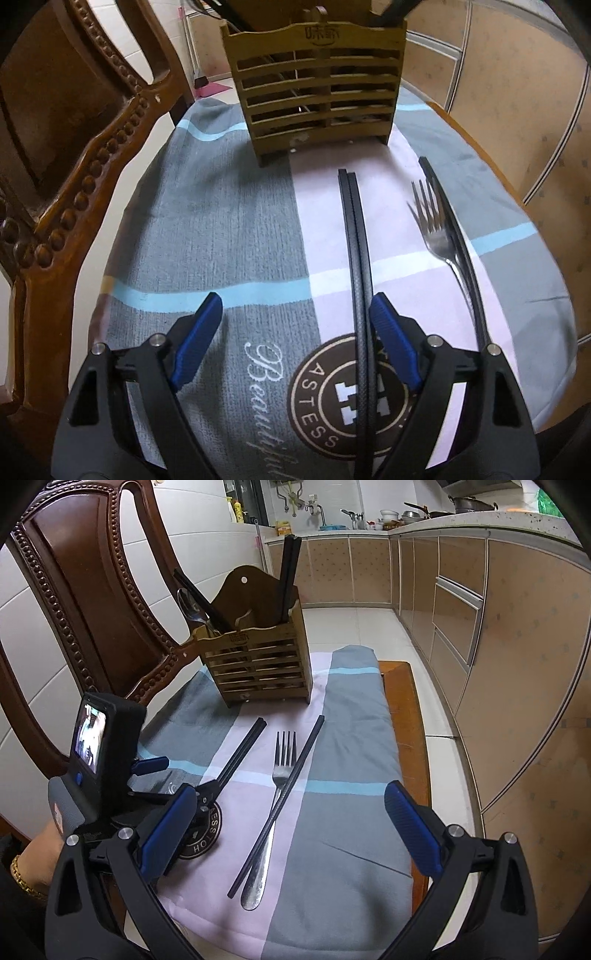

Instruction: Organize utensils

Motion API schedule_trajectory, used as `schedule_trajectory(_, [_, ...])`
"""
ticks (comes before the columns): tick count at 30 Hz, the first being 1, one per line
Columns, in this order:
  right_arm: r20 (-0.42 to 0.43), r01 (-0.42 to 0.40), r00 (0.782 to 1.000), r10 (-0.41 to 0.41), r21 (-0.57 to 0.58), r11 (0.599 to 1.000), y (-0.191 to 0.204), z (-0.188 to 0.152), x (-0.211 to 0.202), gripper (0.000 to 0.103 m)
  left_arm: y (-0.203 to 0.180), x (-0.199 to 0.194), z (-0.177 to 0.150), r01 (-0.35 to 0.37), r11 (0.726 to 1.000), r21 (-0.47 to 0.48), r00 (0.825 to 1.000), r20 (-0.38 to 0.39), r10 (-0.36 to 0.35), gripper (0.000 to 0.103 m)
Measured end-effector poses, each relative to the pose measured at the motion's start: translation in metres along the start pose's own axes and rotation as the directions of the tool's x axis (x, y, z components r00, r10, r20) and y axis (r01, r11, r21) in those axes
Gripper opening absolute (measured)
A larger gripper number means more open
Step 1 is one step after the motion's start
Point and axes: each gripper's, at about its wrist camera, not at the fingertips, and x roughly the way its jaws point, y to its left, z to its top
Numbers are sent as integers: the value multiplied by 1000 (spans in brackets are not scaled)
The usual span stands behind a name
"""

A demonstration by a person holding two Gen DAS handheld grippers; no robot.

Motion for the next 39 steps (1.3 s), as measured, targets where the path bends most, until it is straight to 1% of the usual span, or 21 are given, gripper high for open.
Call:
schedule_trajectory(4, [-4,2,1000,-2,5,1000,-2,-1,1,99,4,3,-2,-10,1000,-4,1000,-20,10,82])
schedule_trajectory(15, [1,2,1000,-2,7,1000,-2,-1,0,99,2,6,0,-2,1000,-14,1000,-18,2,82])
schedule_trajectory(18, [0,2,1000,-2,6,1000,-2,-1,0,99,-2,7,0,13,1000,-8,1000,-21,-14,82])
schedule_trajectory(19, [-1,2,1000,-2,5,1000,-2,-1,0,99,-5,8,-1,16,1000,5,999,-34,-16,82])
schedule_trajectory(20, [-2,2,1000,-2,4,1000,-2,-1,1,99,-10,11,-3,6,1000,28,999,-46,-4,82])
schedule_trajectory(21, [-2,3,1000,-3,4,1000,-2,-1,1,99,-12,10,-4,-8,999,35,1000,-29,9,83])
schedule_trajectory(23, [-2,3,1000,-3,4,1000,-2,-1,1,99,-11,8,-3,-19,1000,22,1000,-16,19,83])
schedule_trajectory(25, [-2,4,1000,-4,5,1000,-2,-1,1,99,-3,2,1,1,1000,-23,1000,5,-1,82])
schedule_trajectory(26, [-1,3,1000,-3,6,1000,-2,-1,1,99,0,1,2,1,1000,-30,1000,6,-1,82])
schedule_trajectory(27, [-1,2,1000,-2,8,1000,-2,-2,0,99,1,1,2,-3,1000,-31,1000,3,3,82])
schedule_trajectory(29, [-2,4,1000,-4,6,1000,-3,-2,1,99,2,8,0,-5,1000,-23,1000,-30,4,82])
schedule_trajectory(35, [-4,1,1000,-1,9,1000,-4,-1,0,99,3,9,1,1,1000,-21,1000,-31,-2,83])
schedule_trajectory(39, [-5,1,1000,-1,3,1000,-3,-2,2,99,-1,9,1,22,1000,-19,999,-35,-22,84])
